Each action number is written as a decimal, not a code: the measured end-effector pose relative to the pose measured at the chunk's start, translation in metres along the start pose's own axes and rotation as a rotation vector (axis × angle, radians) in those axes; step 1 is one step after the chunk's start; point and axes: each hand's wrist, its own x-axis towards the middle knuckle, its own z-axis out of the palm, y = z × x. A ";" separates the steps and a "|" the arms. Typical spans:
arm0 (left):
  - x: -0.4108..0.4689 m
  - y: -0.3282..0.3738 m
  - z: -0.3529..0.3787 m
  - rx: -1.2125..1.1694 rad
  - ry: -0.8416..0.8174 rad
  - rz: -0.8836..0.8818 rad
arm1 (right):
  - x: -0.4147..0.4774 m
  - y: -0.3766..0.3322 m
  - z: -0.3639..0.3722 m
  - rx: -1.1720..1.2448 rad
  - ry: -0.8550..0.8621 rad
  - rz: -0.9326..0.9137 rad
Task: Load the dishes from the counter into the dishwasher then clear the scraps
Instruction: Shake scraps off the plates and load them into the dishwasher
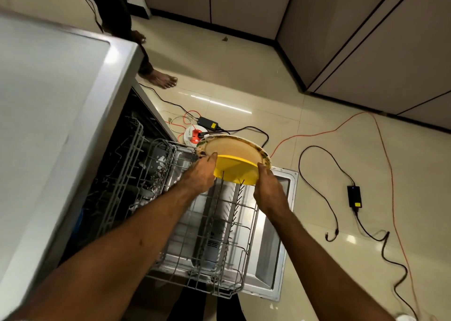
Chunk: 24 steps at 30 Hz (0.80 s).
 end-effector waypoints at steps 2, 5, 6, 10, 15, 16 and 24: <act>-0.028 0.007 -0.016 0.040 0.032 0.031 | -0.017 -0.011 -0.017 0.001 0.026 -0.050; -0.078 0.018 -0.036 0.058 0.074 0.066 | -0.049 -0.026 -0.042 0.034 0.053 -0.133; -0.099 0.024 -0.046 0.054 0.094 0.060 | -0.061 -0.034 -0.052 0.043 0.051 -0.152; -0.179 0.037 -0.076 0.010 0.177 0.012 | -0.111 -0.068 -0.089 0.120 0.037 -0.244; -0.299 0.042 -0.111 -0.067 0.302 -0.086 | -0.187 -0.129 -0.125 0.172 -0.054 -0.403; -0.322 0.040 -0.115 -0.080 0.332 -0.105 | -0.201 -0.140 -0.128 0.178 -0.081 -0.438; -0.488 -0.022 -0.111 -0.307 0.646 -0.361 | -0.297 -0.231 -0.126 0.140 -0.241 -0.752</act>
